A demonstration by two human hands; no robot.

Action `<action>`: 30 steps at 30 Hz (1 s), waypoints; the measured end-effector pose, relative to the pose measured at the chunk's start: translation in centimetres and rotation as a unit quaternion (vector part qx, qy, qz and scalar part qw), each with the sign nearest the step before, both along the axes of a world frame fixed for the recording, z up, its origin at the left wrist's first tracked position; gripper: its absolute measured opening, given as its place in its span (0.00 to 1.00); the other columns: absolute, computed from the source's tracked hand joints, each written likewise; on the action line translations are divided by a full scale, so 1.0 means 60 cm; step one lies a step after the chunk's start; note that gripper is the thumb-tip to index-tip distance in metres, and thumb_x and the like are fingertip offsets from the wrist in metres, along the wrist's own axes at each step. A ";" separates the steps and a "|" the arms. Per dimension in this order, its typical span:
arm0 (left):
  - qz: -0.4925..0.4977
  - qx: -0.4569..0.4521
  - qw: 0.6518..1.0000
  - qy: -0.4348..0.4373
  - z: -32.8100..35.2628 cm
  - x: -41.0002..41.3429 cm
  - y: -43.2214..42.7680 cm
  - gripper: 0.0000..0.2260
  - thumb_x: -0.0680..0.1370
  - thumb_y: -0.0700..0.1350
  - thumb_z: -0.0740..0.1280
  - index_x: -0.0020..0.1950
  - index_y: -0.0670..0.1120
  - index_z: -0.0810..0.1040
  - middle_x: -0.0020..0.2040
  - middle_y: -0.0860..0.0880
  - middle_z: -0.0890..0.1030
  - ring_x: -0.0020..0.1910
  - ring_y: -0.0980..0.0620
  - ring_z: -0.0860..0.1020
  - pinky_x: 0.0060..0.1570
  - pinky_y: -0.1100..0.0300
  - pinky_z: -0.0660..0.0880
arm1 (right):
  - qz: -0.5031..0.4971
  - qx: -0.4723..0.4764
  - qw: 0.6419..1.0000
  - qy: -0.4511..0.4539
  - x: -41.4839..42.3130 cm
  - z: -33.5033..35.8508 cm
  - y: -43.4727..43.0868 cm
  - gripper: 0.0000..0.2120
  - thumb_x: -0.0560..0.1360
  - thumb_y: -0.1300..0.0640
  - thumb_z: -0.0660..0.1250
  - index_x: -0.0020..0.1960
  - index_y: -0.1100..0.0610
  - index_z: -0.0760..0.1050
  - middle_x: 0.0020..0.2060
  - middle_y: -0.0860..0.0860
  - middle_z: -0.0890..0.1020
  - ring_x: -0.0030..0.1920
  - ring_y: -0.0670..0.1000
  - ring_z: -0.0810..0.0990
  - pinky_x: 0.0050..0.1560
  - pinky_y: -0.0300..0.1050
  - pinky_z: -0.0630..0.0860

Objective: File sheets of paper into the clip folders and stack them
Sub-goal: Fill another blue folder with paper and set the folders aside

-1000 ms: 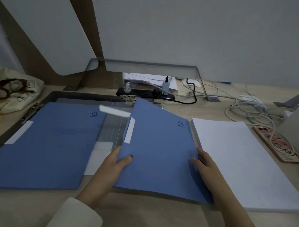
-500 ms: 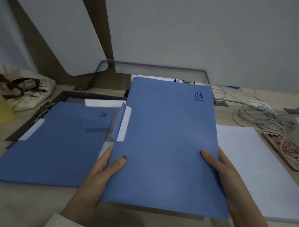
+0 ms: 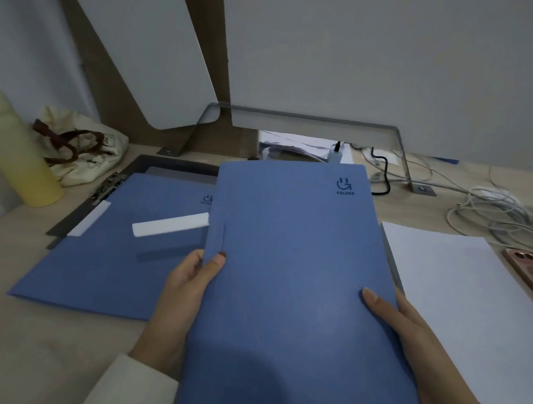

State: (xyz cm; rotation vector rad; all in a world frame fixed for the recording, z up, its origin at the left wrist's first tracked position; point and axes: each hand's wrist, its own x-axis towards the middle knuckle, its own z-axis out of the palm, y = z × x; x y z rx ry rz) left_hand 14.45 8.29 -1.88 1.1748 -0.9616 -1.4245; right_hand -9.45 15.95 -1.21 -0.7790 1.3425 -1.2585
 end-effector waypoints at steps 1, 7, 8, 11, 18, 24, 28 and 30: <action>0.007 0.000 1.000 -0.005 -0.004 0.001 -0.001 0.08 0.76 0.44 0.65 0.46 0.39 0.78 0.42 0.43 0.82 0.39 0.48 0.80 0.40 0.55 0.77 | -0.001 0.000 1.000 0.011 0.004 0.000 0.000 0.17 0.68 0.52 0.67 0.57 0.43 0.76 0.48 0.47 0.85 0.46 0.51 0.85 0.49 0.52 0.78; 0.082 -0.054 0.987 -0.129 -0.020 0.008 -0.011 0.18 0.76 0.52 0.64 0.38 0.36 0.73 0.37 0.44 0.72 0.38 0.48 0.70 0.42 0.55 0.66 | 0.016 -0.030 0.999 0.041 0.018 0.005 0.006 0.16 0.69 0.56 0.71 0.48 0.34 0.78 0.49 0.44 0.85 0.50 0.49 0.84 0.56 0.53 0.76; 0.107 -0.088 0.968 -0.210 -0.023 0.010 -0.012 0.20 0.76 0.54 0.64 0.37 0.36 0.70 0.37 0.46 0.72 0.38 0.49 0.70 0.42 0.57 0.65 | 0.021 -0.032 0.998 0.046 0.016 0.006 0.007 0.17 0.67 0.54 0.73 0.48 0.33 0.78 0.50 0.43 0.84 0.50 0.48 0.83 0.56 0.53 0.76; 0.213 -0.234 0.835 -0.451 -0.016 0.024 -0.018 0.18 0.73 0.58 0.67 0.47 0.43 0.73 0.48 0.48 0.71 0.48 0.49 0.70 0.45 0.54 0.68 | 0.024 -0.039 0.998 0.040 0.008 0.012 0.013 0.20 0.63 0.48 0.75 0.54 0.38 0.78 0.50 0.43 0.84 0.49 0.48 0.84 0.54 0.51 0.76; 0.065 -0.269 0.743 -0.610 -0.024 0.075 -0.048 0.31 0.68 0.76 0.45 0.41 0.49 0.69 0.40 0.53 0.72 0.44 0.47 0.72 0.47 0.55 0.66 | 0.037 -0.048 0.997 0.057 -0.012 0.020 0.023 0.33 0.45 0.36 0.78 0.50 0.42 0.81 0.49 0.49 0.85 0.47 0.53 0.84 0.47 0.51 0.76; 0.071 -0.190 0.811 -0.549 0.001 0.066 -0.036 0.26 0.68 0.71 0.55 0.35 0.47 0.66 0.34 0.53 0.70 0.36 0.54 0.70 0.31 0.60 0.62 | 0.021 -0.061 0.995 0.073 -0.004 0.024 0.019 0.31 0.48 0.36 0.78 0.50 0.42 0.80 0.48 0.48 0.85 0.45 0.51 0.85 0.45 0.50 0.76; 0.055 -0.060 0.929 -0.362 -0.021 0.036 -0.026 0.20 0.75 0.64 0.58 0.40 0.47 0.68 0.36 0.49 0.74 0.38 0.48 0.75 0.38 0.56 0.69 | 0.018 -0.080 0.993 0.090 0.013 0.013 0.014 0.37 0.43 0.31 0.75 0.51 0.41 0.80 0.48 0.45 0.85 0.47 0.48 0.84 0.47 0.48 0.76; 0.055 -0.013 0.942 -0.331 -0.034 0.027 -0.027 0.15 0.78 0.59 0.57 0.45 0.47 0.69 0.39 0.47 0.75 0.42 0.47 0.76 0.39 0.57 0.69 | 0.006 -0.087 0.993 0.077 0.024 0.005 0.008 0.24 0.56 0.38 0.77 0.51 0.41 0.79 0.46 0.42 0.85 0.46 0.45 0.84 0.44 0.42 0.78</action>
